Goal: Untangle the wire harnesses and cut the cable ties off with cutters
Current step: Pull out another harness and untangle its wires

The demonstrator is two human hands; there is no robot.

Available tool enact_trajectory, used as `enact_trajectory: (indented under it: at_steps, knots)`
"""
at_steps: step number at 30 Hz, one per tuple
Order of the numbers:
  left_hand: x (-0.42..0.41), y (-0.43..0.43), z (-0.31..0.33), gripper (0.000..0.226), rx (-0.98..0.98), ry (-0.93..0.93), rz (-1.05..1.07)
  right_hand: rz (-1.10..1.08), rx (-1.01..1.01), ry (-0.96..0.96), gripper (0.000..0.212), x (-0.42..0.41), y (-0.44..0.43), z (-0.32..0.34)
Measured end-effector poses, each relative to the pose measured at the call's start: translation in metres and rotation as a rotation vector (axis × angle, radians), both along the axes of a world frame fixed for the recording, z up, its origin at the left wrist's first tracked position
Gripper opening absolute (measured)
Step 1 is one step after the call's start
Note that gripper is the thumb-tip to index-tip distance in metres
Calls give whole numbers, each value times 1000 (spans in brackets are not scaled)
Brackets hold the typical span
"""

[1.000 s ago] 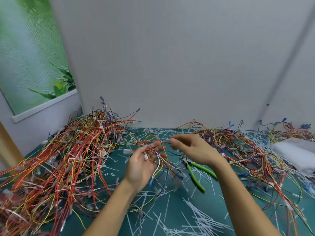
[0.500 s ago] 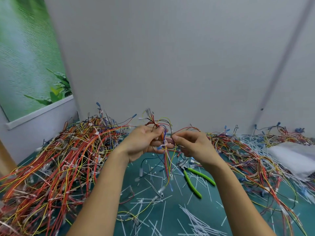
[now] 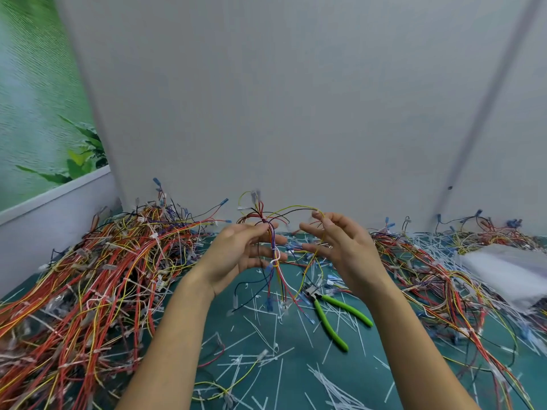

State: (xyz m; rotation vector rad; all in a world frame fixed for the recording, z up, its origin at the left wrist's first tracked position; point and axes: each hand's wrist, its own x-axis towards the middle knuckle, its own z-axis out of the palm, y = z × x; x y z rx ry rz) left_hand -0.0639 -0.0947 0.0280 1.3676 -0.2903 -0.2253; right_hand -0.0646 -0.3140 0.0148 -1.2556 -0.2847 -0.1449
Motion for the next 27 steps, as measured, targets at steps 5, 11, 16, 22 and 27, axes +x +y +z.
enact_trajectory:
  at_steps: [5, 11, 16, 22, 27]
  knots:
    - [0, 7, 1, 40, -44, -27, -108, -61, 37, 28, 14, -1, 0, 6]
    - [-3, 9, 5, 50, -73, 11, -171, -230, -71, 3, 8, 0, -5, 5]
    - [-10, 5, 12, 51, -79, 37, -145, -305, -141, -27, 16, -3, -4, 6]
    - [-18, -12, 17, 52, -18, 61, 12, -170, -289, -168, 19, -16, 8, 13]
    - [-26, -32, 14, 47, 42, -19, 83, -70, -331, -274, 21, -26, 24, 14]
